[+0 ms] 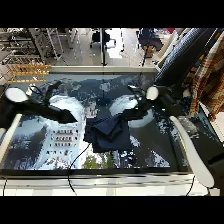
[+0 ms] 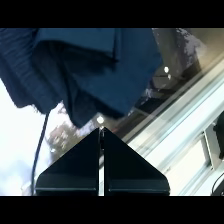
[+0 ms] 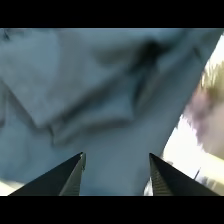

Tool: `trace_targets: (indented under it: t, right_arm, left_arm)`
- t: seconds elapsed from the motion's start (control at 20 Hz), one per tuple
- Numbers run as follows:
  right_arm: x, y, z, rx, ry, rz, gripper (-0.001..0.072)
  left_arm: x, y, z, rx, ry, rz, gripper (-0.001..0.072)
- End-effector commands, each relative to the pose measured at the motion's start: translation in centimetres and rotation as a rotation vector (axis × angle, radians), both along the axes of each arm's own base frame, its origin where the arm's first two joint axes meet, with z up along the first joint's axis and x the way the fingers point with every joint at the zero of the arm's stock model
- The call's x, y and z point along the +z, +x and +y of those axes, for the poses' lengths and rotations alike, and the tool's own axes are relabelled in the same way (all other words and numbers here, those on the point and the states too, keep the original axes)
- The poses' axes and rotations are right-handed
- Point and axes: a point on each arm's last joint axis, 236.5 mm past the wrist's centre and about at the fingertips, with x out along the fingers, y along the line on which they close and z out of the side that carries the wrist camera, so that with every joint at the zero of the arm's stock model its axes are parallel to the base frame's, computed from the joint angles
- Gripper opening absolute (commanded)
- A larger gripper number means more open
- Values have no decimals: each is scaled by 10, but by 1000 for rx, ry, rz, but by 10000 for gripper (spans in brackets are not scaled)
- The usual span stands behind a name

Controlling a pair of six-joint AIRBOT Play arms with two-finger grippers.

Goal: Fold the clothes and pants, and hang the long-sleeved shirts on hangers.

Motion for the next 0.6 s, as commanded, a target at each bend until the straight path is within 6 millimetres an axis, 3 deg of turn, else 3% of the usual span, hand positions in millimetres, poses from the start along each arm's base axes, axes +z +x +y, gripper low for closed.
trace_targets:
  t: [0.0,0.1,0.25,0.4,0.55]
  right_arm:
    - [-23,-22,-22,-74,223,131,534]
    - [-55,-20,-35,-149,241,142,544]
    - [-92,-11,-48,-157,240,123,544]
    - [-112,7,-38,-109,316,95,543]
    - [-121,12,-15,-12,376,129,539]
  left_arm:
    - [-52,17,-32,-13,12,55,16]
    - [-96,21,-45,-22,30,134,15]
    - [-150,21,-46,-6,53,251,15]
    - [-170,19,-44,3,62,301,15]
    - [-165,19,-47,6,45,300,15]
